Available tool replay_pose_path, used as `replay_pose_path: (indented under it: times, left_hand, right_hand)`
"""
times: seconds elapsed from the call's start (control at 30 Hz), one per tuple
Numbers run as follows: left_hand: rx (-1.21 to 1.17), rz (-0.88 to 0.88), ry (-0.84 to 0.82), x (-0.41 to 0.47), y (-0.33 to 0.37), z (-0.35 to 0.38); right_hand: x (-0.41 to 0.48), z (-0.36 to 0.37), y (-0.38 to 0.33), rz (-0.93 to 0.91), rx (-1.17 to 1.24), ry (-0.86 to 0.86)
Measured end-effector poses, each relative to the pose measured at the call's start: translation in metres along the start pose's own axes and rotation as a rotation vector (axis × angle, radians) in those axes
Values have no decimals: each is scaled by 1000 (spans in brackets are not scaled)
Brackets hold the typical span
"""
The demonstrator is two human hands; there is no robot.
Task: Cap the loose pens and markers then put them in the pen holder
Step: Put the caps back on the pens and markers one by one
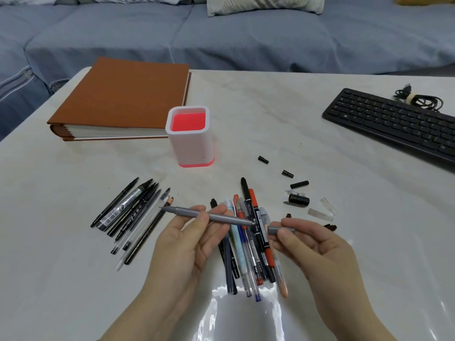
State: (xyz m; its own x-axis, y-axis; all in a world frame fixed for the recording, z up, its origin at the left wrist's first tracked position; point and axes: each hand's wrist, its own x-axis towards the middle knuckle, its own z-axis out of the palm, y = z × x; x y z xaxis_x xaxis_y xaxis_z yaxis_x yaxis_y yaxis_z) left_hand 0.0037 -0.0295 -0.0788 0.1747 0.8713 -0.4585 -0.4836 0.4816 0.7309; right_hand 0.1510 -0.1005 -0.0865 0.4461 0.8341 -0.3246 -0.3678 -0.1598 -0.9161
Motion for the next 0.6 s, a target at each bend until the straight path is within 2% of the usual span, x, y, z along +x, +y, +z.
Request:
replay_pose_path:
  times: [0.6]
  left_hand:
    - [98, 0, -43, -11, -16, 7]
  right_hand:
    - [-2, 2, 2, 21, -41, -62]
